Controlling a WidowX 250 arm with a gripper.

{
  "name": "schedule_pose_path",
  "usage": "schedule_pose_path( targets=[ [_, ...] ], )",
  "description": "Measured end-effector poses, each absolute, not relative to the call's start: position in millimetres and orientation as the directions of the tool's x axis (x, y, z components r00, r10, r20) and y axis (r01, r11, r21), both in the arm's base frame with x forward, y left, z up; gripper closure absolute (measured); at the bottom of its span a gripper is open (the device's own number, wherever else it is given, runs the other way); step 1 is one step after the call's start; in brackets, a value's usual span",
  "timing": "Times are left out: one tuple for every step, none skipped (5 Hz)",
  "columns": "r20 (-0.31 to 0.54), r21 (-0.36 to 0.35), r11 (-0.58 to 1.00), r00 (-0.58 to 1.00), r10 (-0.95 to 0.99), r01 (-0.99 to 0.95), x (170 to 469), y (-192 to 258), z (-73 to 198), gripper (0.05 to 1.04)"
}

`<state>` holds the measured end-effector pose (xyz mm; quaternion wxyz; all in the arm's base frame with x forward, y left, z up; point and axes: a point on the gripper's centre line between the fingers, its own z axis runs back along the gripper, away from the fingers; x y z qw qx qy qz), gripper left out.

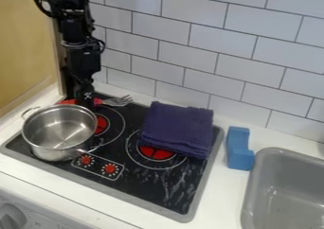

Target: Move the red fork to the bottom right of the stove

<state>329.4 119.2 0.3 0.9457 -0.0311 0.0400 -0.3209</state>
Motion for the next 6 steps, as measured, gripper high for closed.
schedule_pose_path(
  targets=[
    [-0.058, -0.068, 0.790, 0.788, -0.613, 0.610, 331.2, 119.9, 0.1, 0.437],
    [-0.049, -0.074, 0.788, 0.787, -0.615, 0.612, 331.9, 118.4, -0.5, 0.683],
    [-0.049, -0.088, 0.768, 0.767, -0.640, 0.635, 330.3, 117.1, -0.3, 0.727],
    [-0.043, -0.095, 0.742, 0.742, -0.669, 0.663, 330.9, 113.6, 0.3, 0.728],
    [-0.035, -0.104, 0.713, 0.714, -0.700, 0.694, 331.4, 109.6, 1.0, 0.728],
    [-0.025, -0.107, 0.692, 0.694, -0.720, 0.714, 328.8, 105.7, 2.8, 0.729]
  ],
)
